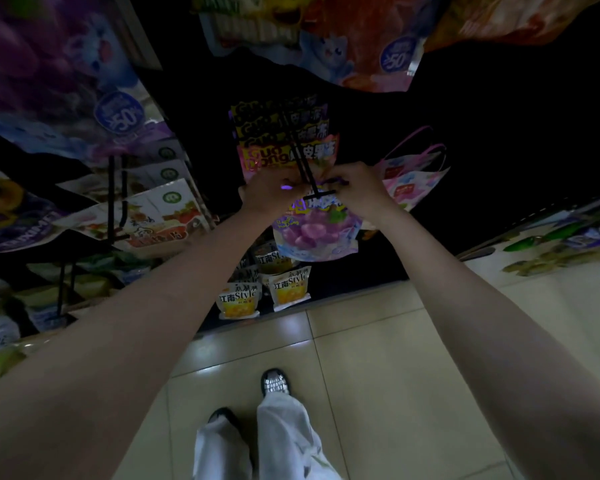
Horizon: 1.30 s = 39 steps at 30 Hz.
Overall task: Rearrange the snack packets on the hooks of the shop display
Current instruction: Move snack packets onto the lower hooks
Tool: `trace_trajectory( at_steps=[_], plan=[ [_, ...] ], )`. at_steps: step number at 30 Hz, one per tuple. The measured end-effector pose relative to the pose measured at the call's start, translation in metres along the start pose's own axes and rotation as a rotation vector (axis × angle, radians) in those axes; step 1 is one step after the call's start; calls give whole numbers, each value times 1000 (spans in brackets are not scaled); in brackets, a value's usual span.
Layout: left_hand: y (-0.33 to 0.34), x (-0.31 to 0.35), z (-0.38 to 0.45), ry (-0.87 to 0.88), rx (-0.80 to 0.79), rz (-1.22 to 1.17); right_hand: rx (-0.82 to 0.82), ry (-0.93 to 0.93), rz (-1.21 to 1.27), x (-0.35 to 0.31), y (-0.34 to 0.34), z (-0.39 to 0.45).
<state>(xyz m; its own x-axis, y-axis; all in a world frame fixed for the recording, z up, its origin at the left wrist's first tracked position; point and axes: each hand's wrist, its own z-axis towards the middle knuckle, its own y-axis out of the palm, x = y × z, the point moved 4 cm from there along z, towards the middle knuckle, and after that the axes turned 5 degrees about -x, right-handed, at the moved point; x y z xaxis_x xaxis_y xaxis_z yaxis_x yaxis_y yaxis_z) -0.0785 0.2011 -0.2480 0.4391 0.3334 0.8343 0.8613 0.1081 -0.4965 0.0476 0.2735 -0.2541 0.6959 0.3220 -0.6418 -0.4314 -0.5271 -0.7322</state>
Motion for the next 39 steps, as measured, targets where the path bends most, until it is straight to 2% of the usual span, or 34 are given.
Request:
trace_trajectory(
  at_steps=[4, 8, 13, 17, 23, 28, 31, 33, 36, 39],
  plan=[
    [-1, -1, 2, 12, -33, 118, 82, 31, -58, -2, 2, 2],
    [-11, -13, 6, 18, 69, 336, 97, 51, -31, -11, 3, 11],
    [-34, -19, -4, 102, 180, 361, 150, 115, 15, -11, -16, 3],
    [-52, -12, -23, 194, 223, 276, 213, 136, 223, -19, -46, -18],
    [-117, 25, -93, 276, 374, 151, 207, -26, 457, -102, -75, -57],
    [-190, 31, -137, 281, 432, 120, 69, -167, 403, -196, -62, -62],
    [-227, 24, -155, 216, 509, 161, 39, -264, 397, -244, -45, -48],
    [-244, 16, -163, 121, 570, 210, 47, -284, 402, -271, -35, -40],
    [-259, 8, -174, 54, 587, 192, 62, -278, 637, -305, -22, -24],
    [-266, 2, -185, 70, 597, 182, 244, -223, 794, -318, -15, -13]
  ],
)
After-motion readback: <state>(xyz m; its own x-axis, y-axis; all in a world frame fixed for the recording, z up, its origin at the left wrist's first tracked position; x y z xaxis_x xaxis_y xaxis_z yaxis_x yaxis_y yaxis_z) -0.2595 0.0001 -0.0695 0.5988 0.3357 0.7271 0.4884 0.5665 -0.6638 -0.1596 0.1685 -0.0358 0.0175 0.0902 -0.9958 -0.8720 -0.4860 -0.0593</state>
